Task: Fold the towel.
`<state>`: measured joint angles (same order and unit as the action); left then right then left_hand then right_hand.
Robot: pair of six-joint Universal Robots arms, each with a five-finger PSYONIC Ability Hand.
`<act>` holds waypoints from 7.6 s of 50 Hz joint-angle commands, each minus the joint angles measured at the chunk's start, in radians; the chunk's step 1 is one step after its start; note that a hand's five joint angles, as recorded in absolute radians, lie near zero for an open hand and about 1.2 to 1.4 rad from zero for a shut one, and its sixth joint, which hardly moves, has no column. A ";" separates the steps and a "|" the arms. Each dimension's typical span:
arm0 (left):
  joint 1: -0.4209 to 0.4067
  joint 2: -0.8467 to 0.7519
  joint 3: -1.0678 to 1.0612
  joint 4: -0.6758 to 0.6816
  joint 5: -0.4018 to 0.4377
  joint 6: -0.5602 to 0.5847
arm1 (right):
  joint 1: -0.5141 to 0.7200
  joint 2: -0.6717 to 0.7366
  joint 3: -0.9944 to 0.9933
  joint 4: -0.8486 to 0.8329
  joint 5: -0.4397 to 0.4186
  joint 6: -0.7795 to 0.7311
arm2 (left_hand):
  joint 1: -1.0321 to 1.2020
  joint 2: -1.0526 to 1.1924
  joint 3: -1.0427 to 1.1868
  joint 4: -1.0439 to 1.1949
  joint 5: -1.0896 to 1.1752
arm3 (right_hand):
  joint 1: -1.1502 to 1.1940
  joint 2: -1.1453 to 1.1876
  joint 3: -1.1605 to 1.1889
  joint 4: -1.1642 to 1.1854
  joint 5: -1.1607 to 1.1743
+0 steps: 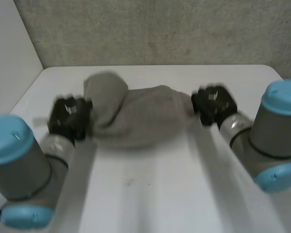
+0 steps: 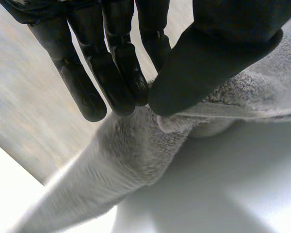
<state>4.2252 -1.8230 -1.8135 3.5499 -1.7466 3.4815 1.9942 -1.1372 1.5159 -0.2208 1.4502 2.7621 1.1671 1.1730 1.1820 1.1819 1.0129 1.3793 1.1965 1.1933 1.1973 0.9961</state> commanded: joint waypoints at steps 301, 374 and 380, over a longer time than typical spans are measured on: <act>0.282 -0.548 0.614 -0.333 0.268 0.027 | -0.216 0.499 -0.594 -0.051 0.122 -0.205 | 0.229 0.223 0.214 0.214 0.209 | 0.017 0.200 0.203 0.199 0.226; 0.283 0.039 -0.110 -0.049 0.280 -0.160 | -0.405 0.198 0.023 -0.049 -0.108 -0.205 | -0.993 -0.998 -1.007 -1.007 -1.013 | 0.017 0.200 0.203 0.199 0.226; 0.282 0.041 -0.118 -0.049 0.280 -0.160 | -0.449 0.183 0.006 -0.078 -0.091 -0.200 | -0.993 -0.998 -1.007 -1.007 -1.013 | 0.017 0.200 0.203 0.199 0.226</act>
<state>4.5075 -1.7828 -1.9251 3.5004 -1.4665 3.3200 1.5801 -0.9411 1.5357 -0.2696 1.3450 2.5573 0.1807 0.1648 0.1686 0.1669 0.0283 1.3476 1.1785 1.1794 1.1917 0.9747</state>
